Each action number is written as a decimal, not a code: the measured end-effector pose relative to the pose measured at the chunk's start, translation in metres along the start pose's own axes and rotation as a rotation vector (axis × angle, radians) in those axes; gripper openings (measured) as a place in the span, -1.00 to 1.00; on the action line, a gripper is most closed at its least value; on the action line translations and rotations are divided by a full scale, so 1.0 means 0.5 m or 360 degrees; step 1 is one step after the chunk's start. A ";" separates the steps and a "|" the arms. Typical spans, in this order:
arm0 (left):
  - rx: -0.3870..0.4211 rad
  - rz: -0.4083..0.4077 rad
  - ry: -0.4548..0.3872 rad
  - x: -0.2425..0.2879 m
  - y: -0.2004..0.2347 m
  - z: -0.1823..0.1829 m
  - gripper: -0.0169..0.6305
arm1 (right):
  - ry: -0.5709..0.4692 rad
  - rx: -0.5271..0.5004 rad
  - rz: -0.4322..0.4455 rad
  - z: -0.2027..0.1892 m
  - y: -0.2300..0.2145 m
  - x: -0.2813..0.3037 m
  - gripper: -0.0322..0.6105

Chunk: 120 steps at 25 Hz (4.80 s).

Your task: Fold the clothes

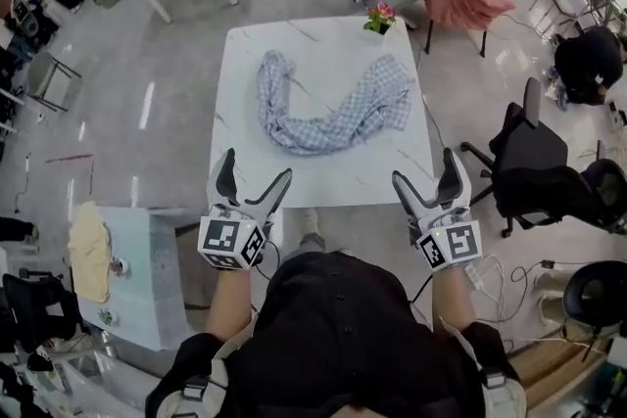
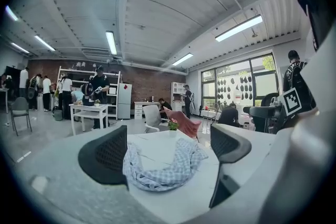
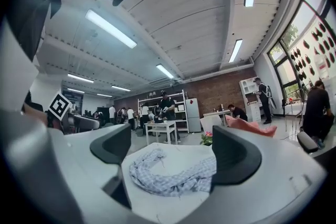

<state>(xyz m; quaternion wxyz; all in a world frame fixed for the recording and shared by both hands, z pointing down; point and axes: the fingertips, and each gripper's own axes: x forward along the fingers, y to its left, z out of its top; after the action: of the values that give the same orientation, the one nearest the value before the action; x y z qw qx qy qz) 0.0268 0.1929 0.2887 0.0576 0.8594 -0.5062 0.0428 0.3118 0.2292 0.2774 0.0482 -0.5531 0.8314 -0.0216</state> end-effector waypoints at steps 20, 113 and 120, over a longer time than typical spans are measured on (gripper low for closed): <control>-0.0026 -0.0186 0.0144 0.218 0.271 -0.042 0.55 | 0.0207 -0.0037 0.0036 -0.073 0.069 0.382 0.50; 0.0037 -0.0490 0.0481 0.288 0.477 -0.192 -0.12 | 0.0699 -0.1037 0.1352 -0.302 0.404 0.663 -0.79; 0.0170 -0.0776 0.0554 0.323 0.406 -0.210 -0.11 | 0.0800 -0.1003 0.1278 -0.333 0.392 0.581 -0.79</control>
<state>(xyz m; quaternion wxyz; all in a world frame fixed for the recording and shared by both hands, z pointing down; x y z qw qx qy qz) -0.0743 -0.0293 0.4250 0.1068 0.9371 -0.2645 0.2011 0.0031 0.0345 0.4090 -0.3143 -0.1591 0.9286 0.1166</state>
